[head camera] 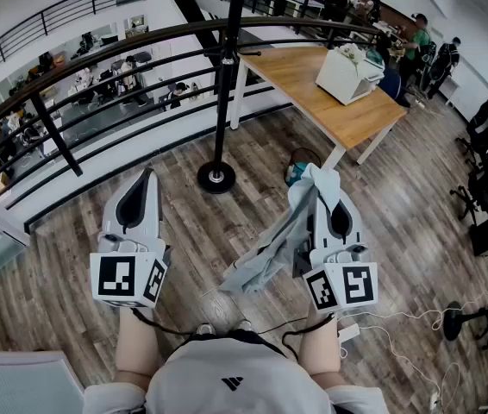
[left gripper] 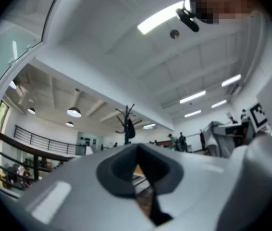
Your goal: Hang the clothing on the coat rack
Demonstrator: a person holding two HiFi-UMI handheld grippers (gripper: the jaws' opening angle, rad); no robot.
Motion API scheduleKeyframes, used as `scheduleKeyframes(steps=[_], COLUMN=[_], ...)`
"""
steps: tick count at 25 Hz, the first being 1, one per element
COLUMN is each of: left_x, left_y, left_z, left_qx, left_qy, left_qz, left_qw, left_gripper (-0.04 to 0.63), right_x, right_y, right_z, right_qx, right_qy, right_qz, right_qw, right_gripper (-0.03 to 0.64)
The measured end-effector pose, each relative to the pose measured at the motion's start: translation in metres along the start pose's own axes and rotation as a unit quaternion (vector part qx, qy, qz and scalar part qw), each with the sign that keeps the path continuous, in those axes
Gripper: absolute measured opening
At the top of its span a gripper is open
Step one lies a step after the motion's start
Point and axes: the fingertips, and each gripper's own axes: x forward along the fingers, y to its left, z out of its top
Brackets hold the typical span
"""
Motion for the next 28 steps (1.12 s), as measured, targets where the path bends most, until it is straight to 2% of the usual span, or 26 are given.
scheduleKeyframes(steps=[11,17,24,28], left_x=[-0.013,-0.014,-0.026,-0.023], left_y=[0.018,0.026,0.042,0.046], left_z=[0.004,0.006,-0.003,-0.011], left_qx=[-0.002,-0.004,-0.007,-0.01], left_qy=[-0.007,-0.009,-0.004,-0.004], left_qz=[-0.001,-0.009,-0.013,-0.011], left_qw=[1.0,0.9999,0.9999,0.9999], left_gripper=[0.008,0.008,0.008,0.008], right_x=[-0.006,-0.005,-0.015,-0.01], right_y=[0.019,0.019,0.024,0.024], right_z=[0.005,0.005,0.006,-0.001], right_qx=[-0.005,-0.002,0.005,0.001], right_qy=[-0.004,0.001,-0.007,-0.004], right_qz=[-0.008,-0.03,-0.055,-0.053], right_qw=[1.0,1.0,0.998,0.999], right_gripper=[0.011,0.012,0.012,0.012])
